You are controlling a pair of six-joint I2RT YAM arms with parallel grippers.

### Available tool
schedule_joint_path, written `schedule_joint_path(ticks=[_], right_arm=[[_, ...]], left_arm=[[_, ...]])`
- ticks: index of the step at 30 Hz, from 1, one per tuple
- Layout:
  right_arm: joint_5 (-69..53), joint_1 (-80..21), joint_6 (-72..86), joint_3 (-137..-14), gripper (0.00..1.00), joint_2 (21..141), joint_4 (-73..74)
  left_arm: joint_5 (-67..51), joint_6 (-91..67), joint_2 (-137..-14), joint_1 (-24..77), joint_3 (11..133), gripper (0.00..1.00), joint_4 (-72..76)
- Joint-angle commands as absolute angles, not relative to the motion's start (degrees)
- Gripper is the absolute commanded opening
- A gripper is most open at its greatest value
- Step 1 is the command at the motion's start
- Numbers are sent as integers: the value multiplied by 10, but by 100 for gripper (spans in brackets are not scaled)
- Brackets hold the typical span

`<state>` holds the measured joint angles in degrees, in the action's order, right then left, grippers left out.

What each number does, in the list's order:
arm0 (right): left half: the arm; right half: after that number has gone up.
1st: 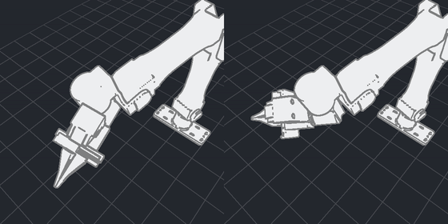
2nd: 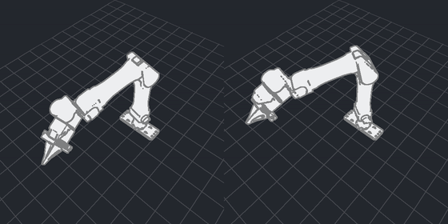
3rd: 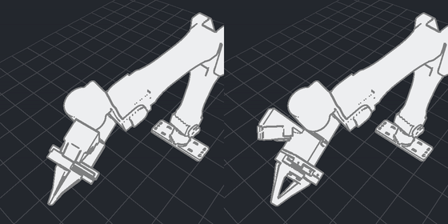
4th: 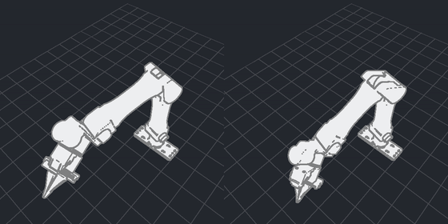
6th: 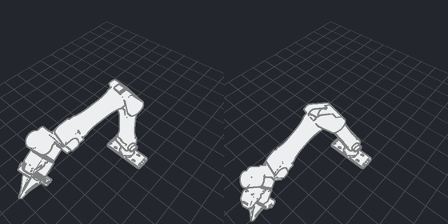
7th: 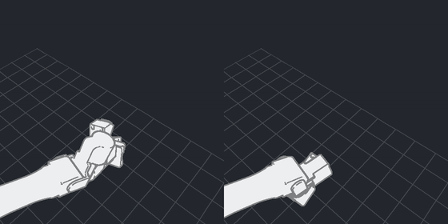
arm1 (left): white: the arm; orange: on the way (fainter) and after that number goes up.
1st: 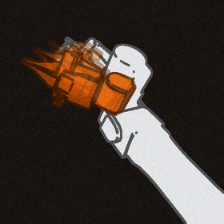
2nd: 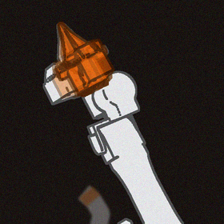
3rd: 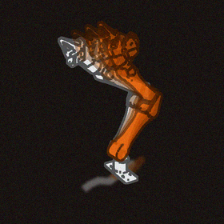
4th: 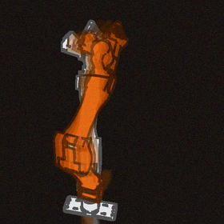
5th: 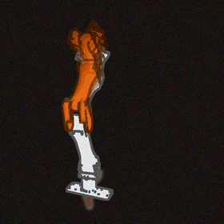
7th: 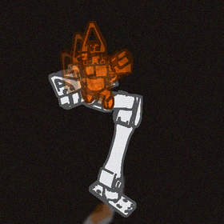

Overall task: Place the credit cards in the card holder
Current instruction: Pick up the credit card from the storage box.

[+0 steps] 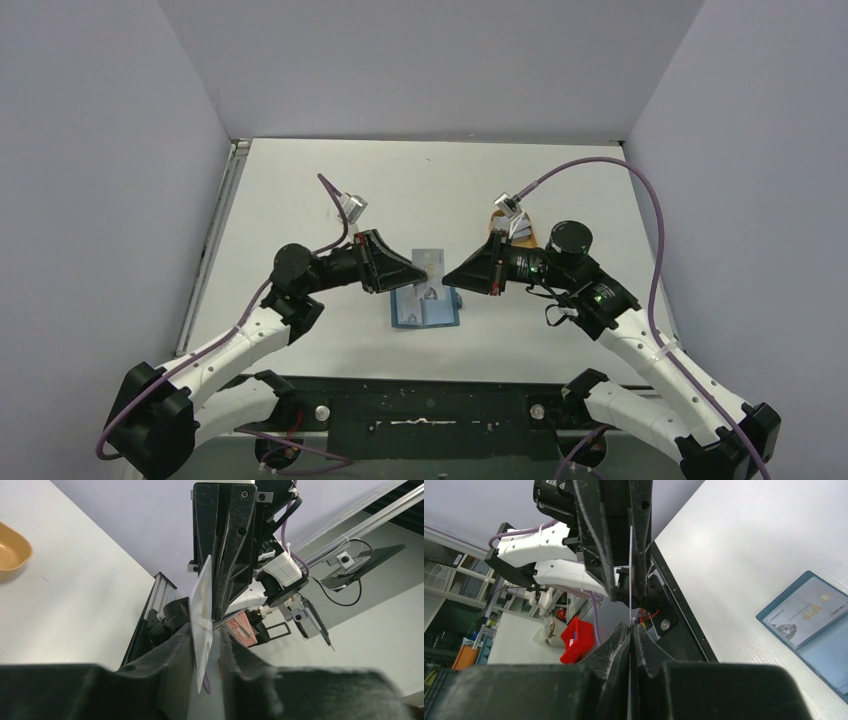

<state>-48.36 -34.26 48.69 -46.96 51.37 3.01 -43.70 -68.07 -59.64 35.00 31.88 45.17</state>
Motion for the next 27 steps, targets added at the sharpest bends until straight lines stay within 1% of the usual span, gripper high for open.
schedule_joint_path(ticks=[1,2,3,6,7,10,13,15,17,19,22,24,27], right_arm=[[-472,-357,485,-487,0,512,-10],[-471,-360,485,-489,0,514,-10],[-469,-362,484,-491,0,514,-9],[-457,-364,484,-496,0,517,-2],[-455,-363,485,-496,1,518,-2],[-446,-364,490,-497,18,519,-5],[-438,-364,500,-494,29,517,-18],[-433,-364,510,-491,35,517,-29],[-429,-366,518,-488,38,520,-39],[-425,-369,521,-488,38,522,-43],[-424,-374,525,-488,35,528,-51],[-423,-379,527,-488,31,532,-57],[-419,-386,525,-488,20,535,-61]], left_arm=[[-440,-680,-603,359,347,10,513],[-439,-681,-605,361,348,3,515],[-438,-682,-607,362,350,0,517],[-435,-686,-609,366,351,0,527],[-434,-687,-609,366,350,0,528],[-428,-689,-609,367,347,0,530],[-423,-692,-608,367,344,0,533],[-418,-695,-607,367,342,0,535],[-412,-697,-606,367,340,0,536],[-405,-699,-605,367,336,0,538],[-400,-704,-605,367,333,0,544],[-397,-705,-605,368,334,0,546],[-392,-706,-606,370,334,0,547]])
